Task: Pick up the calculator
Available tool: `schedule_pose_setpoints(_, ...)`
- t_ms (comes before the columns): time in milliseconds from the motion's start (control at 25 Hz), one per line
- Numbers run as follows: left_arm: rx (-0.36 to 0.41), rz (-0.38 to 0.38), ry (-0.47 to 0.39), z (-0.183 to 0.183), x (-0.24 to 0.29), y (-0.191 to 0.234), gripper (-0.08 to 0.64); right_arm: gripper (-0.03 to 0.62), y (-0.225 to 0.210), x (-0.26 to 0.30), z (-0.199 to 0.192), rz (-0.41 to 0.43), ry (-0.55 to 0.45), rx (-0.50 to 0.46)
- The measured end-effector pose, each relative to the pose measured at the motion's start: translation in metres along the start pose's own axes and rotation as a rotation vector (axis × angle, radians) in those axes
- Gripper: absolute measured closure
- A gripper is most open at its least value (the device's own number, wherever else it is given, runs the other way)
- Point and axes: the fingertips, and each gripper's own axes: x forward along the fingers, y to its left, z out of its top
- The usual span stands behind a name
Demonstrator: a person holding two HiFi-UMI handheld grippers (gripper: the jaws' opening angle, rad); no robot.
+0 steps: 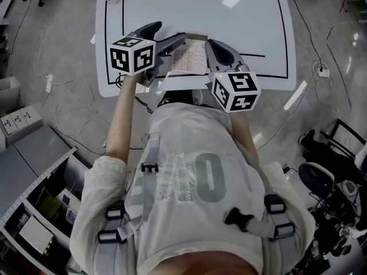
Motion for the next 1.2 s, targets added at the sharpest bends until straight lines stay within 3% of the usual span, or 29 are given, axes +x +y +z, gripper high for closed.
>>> schedule_pose_setpoints(280,0.034,-0.246,0.28,-0.029,0.032,0.002,0.17,0.588,-0.007,0.027,-0.006,0.028,0.072,0.032)
schedule_pose_setpoints(520,0.093,-0.341,0.44,-0.043,0.054,0.01,0.17,0.588,-0.01,0.043,-0.017,0.047,0.136,0.054)
schedule_pose_setpoints(760,0.1,-0.423,0.532,-0.056,0.066,0.009,0.17,0.588,-0.023,0.053,-0.028,0.024,0.175,0.094)
schedule_pose_setpoints(960,0.067,-0.485,0.539,-0.054,0.069,0.0,0.173,0.588,-0.031,0.058,-0.024,0.027,0.146,0.177)
schedule_pose_setpoints(1200,0.084,-0.508,0.563,-0.057,0.072,-0.002,0.183,0.588,-0.04,0.061,-0.026,0.014,0.142,0.214)
